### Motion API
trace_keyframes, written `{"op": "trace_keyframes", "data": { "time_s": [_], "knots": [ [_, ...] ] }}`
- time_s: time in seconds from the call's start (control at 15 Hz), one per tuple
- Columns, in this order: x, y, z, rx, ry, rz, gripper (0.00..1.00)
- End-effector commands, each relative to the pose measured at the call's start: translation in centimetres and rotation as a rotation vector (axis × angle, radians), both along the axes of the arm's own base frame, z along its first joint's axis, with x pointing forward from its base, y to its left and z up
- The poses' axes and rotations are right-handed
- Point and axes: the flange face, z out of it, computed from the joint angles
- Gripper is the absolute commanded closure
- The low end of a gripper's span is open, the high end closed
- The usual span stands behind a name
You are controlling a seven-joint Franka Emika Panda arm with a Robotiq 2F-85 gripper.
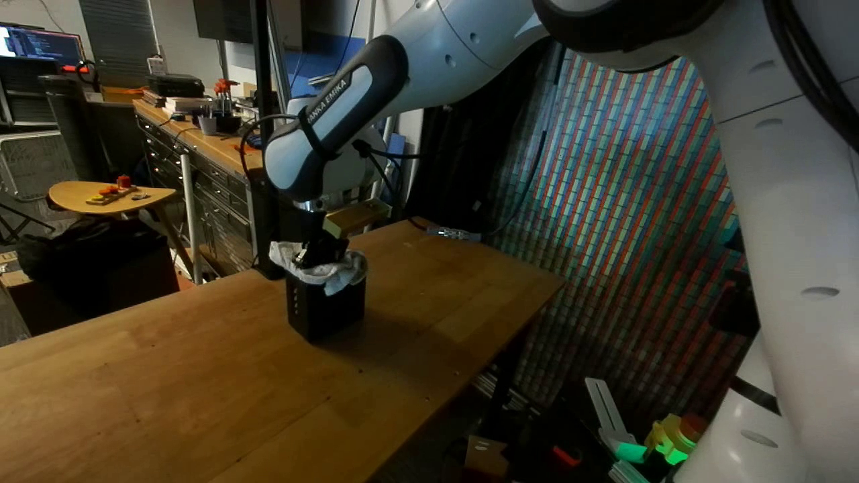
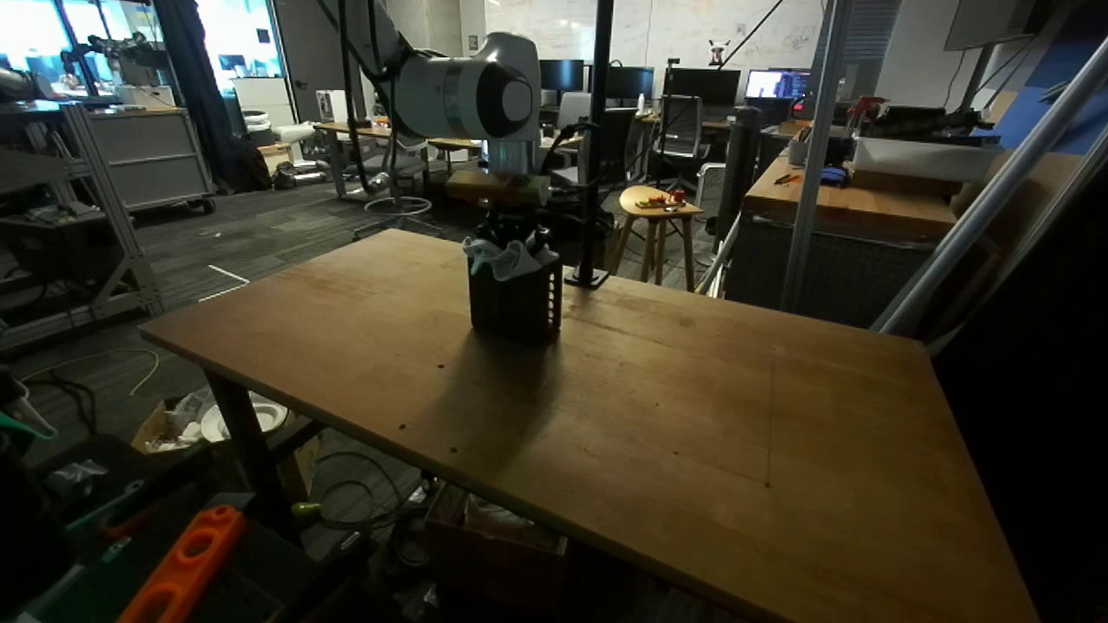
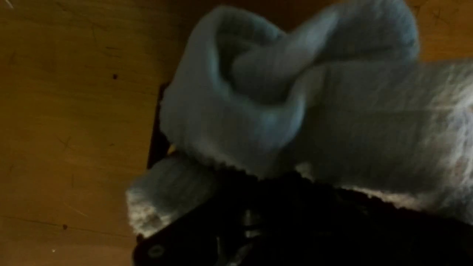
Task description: Put the towel in the box
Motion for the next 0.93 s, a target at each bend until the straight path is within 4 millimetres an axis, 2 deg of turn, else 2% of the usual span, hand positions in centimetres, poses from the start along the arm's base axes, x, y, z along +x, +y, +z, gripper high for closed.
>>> {"op": "trace_keyframes", "data": {
  "time_s": [0.0,0.47,0.87],
  "knots": [
    [0.0,0.0,-2.5,0.064,0.049,0.001,0.95],
    [-0.9,-0.7,-4.0,0.159,0.076,-0.045,0.96],
    [-0.9,-1.0,-2.0,0.154,0.057,-0.041,0.96]
  ]
}}
